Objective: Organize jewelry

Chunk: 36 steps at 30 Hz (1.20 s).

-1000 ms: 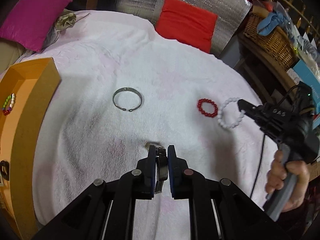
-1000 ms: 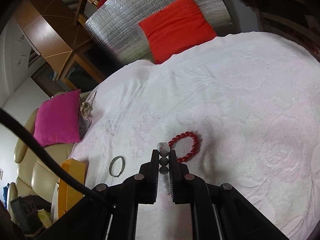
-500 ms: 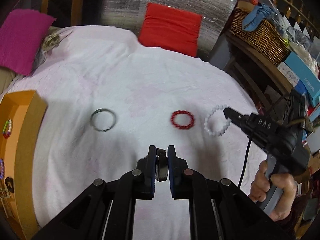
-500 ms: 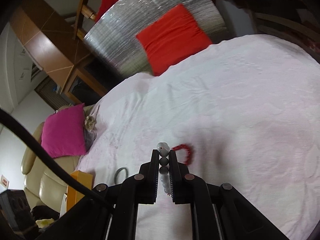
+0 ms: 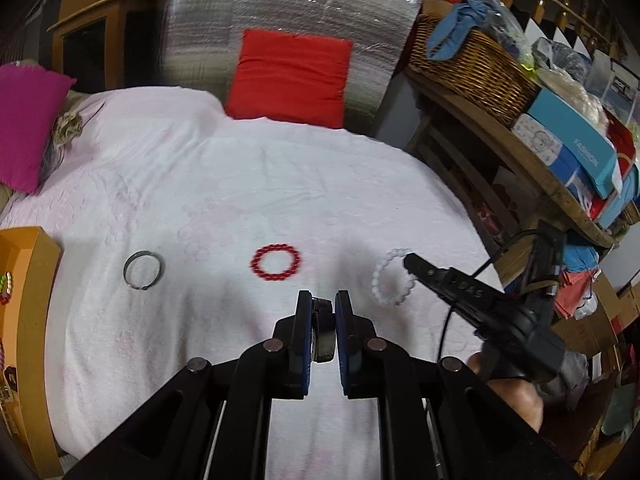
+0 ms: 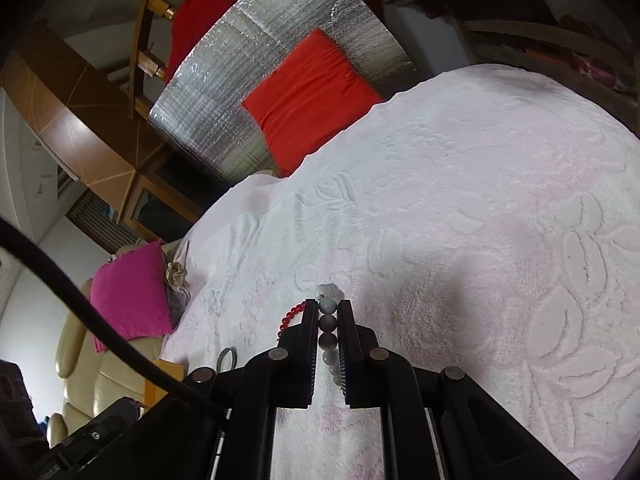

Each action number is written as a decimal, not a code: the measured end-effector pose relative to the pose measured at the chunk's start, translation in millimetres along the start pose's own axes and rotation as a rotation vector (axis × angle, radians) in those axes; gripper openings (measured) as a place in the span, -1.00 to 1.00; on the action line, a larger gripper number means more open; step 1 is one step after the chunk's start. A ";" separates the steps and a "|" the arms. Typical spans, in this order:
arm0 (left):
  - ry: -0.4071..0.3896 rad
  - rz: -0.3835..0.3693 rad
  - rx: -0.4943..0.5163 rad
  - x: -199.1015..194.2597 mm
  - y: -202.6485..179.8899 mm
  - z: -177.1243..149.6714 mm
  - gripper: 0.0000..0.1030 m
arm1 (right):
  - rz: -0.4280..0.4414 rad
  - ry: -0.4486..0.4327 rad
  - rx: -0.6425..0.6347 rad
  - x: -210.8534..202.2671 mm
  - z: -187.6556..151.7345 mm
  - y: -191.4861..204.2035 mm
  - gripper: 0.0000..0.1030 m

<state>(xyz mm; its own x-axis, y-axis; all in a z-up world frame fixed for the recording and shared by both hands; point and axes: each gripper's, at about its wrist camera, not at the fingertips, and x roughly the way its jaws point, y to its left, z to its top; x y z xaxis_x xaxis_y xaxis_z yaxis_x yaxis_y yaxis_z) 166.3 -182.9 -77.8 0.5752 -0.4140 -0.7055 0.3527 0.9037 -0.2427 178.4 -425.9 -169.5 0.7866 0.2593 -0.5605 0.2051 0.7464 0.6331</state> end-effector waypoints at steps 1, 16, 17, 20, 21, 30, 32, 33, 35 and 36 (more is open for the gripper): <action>-0.006 0.003 0.011 -3.5 -6.9 0.9 -0.78 | 0.004 -0.005 0.009 -2.4 0.6 -2.5 -0.80; -0.020 -0.010 0.126 -18.7 -77.6 31.0 -0.78 | 0.063 -0.070 0.095 -34.9 4.6 -17.7 -0.80; -0.020 -0.016 0.137 -18.8 -82.1 34.6 -0.78 | 0.062 -0.075 0.101 -36.0 6.0 -19.4 -0.80; -0.035 -0.038 0.160 -22.4 -89.9 44.0 -0.78 | 0.062 -0.076 0.119 -34.3 8.9 -23.9 -0.80; -0.043 -0.045 0.162 -24.8 -90.1 46.4 -0.77 | 0.059 -0.075 0.122 -33.2 10.1 -24.9 -0.80; -0.076 -0.055 0.087 -51.1 -33.5 56.7 -0.78 | 0.038 -0.059 0.098 -18.4 11.3 -14.0 -0.80; -0.064 -0.017 0.093 -63.1 -10.0 56.7 -0.78 | 0.042 -0.054 0.073 -15.4 7.7 -1.5 -0.80; -0.062 0.002 0.100 -69.5 0.0 58.0 -0.78 | 0.049 -0.050 0.049 -13.2 4.4 10.2 -0.80; -0.074 0.057 0.122 -89.2 24.5 60.2 -0.78 | 0.058 -0.052 0.004 -10.3 -2.3 29.0 -0.80; -0.080 0.074 0.128 -96.9 33.4 60.9 -0.77 | 0.060 -0.050 -0.011 -8.0 -5.0 35.7 -0.80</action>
<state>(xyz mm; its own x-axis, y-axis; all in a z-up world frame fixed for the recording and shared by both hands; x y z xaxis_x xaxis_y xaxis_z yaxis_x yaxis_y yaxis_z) 167.3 -119.3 23.1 0.6578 -0.3591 -0.6620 0.3955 0.9128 -0.1021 176.6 -398.2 -145.1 0.8255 0.2725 -0.4943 0.1509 0.7373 0.6585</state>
